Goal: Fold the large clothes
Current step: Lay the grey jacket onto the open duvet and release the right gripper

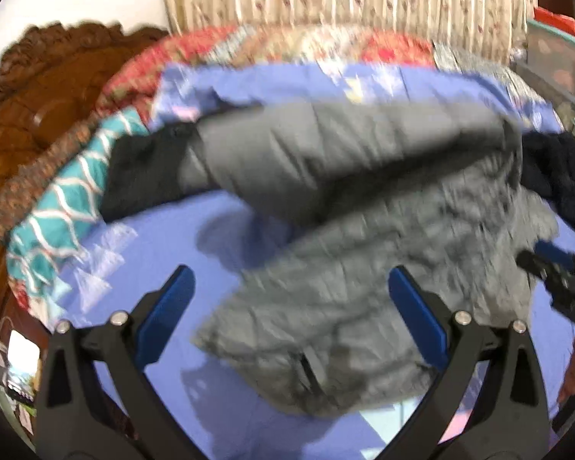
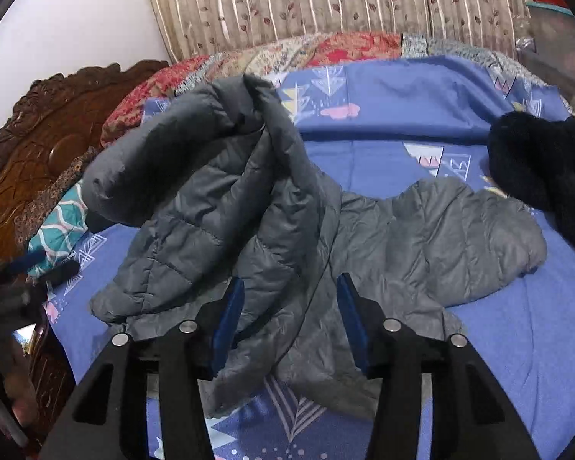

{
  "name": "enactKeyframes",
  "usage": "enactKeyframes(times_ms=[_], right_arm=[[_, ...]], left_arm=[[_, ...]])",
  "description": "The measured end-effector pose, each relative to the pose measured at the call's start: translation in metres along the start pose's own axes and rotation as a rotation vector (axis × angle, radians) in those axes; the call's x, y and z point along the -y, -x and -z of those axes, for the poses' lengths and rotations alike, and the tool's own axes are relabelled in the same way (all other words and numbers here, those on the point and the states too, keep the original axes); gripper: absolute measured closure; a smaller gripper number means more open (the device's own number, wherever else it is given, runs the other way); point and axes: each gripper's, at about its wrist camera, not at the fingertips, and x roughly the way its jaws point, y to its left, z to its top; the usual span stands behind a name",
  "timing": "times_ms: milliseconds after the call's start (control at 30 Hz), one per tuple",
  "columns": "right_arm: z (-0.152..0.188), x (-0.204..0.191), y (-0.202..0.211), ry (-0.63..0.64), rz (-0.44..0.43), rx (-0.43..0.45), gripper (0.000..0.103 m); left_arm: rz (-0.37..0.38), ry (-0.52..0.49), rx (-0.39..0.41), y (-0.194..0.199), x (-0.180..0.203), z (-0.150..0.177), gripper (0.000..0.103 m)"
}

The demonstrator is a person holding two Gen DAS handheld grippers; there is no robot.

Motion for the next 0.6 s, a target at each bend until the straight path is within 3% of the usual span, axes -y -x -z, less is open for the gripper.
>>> enactKeyframes(times_ms=[200,367,400,433,467,500,600], right_arm=[[-0.006,0.002,-0.023,-0.111,-0.098,-0.028,0.017],[0.01,0.005,-0.083,-0.27,-0.187,-0.175,0.014],[0.013,0.006,-0.094,-0.292,-0.2,-0.202,0.022],[0.014,0.007,-0.105,-0.292,-0.184,-0.211,0.056],[0.011,0.008,-0.108,-0.276,-0.151,-0.207,0.071],[0.006,0.011,-0.109,-0.254,-0.095,-0.185,0.076],[-0.022,0.041,-0.09,-0.234,0.117,-0.047,0.077]], left_arm=[[-0.033,0.062,0.152,0.02,-0.033,-0.05,0.006],[-0.004,0.02,0.132,-0.019,-0.031,-0.084,0.006],[-0.001,0.001,0.118,-0.029,-0.028,-0.086,0.006],[-0.004,-0.021,0.087,-0.046,-0.022,-0.086,0.006],[-0.011,-0.032,0.039,-0.063,-0.017,-0.083,0.006],[-0.009,-0.034,0.002,-0.073,-0.016,-0.08,0.006],[0.04,0.008,-0.106,-0.097,-0.01,-0.054,0.007]])
